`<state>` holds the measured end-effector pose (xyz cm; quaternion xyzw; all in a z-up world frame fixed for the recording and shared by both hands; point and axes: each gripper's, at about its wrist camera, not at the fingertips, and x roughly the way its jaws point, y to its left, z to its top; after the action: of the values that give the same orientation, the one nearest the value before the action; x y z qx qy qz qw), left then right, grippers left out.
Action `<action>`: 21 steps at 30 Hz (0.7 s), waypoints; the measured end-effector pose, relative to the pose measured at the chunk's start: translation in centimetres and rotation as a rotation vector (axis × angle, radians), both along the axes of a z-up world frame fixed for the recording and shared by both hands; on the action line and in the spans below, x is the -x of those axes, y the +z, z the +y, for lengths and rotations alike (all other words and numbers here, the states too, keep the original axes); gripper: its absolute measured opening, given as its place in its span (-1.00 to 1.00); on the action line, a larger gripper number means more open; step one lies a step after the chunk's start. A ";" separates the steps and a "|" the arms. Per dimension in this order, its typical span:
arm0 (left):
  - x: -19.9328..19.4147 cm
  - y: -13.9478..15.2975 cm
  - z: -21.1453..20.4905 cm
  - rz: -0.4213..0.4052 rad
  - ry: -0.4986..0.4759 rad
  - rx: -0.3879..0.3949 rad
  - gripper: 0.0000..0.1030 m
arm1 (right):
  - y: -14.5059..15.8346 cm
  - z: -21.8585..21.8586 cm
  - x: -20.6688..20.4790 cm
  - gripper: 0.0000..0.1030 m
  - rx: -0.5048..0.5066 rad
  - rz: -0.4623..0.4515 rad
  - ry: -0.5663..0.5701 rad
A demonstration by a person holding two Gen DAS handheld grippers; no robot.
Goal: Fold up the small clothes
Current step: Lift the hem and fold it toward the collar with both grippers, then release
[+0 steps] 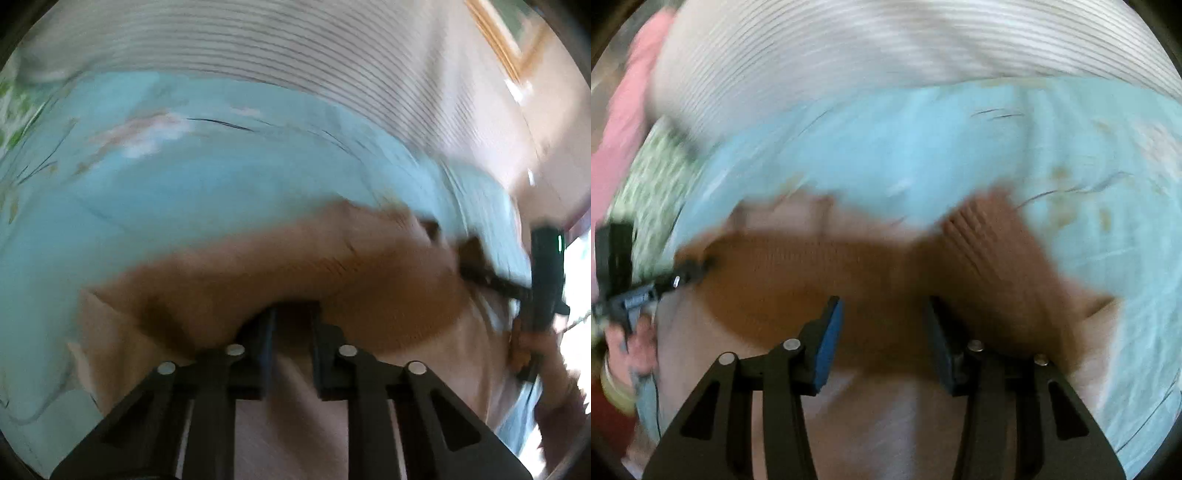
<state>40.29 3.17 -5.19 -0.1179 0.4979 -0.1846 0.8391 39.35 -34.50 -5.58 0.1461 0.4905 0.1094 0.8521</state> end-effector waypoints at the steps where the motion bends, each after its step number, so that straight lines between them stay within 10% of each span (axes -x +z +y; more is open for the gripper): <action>1: -0.5 -0.1 0.9 0.004 0.034 0.036 -0.69 | 0.1 -1.0 -0.1 -0.10 -0.029 -0.016 -0.046; 6: 0.9 1.2 4.3 -0.070 0.192 0.089 -0.63 | 2.1 -2.6 2.0 -0.06 -0.014 -0.110 -0.172; 9: 2.9 1.6 6.4 -0.073 0.269 0.074 -0.16 | 3.2 -3.0 4.2 -0.06 -0.066 -0.125 -0.179; 21: 15.8 4.6 8.7 -0.099 0.286 0.153 -0.15 | 5.2 0.5 16.6 0.11 -0.141 -0.143 -0.127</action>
<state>24.44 11.83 -0.63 -0.2421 0.4186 -0.1063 0.8688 22.72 -34.00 -0.36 0.2285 0.4091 0.0995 0.8778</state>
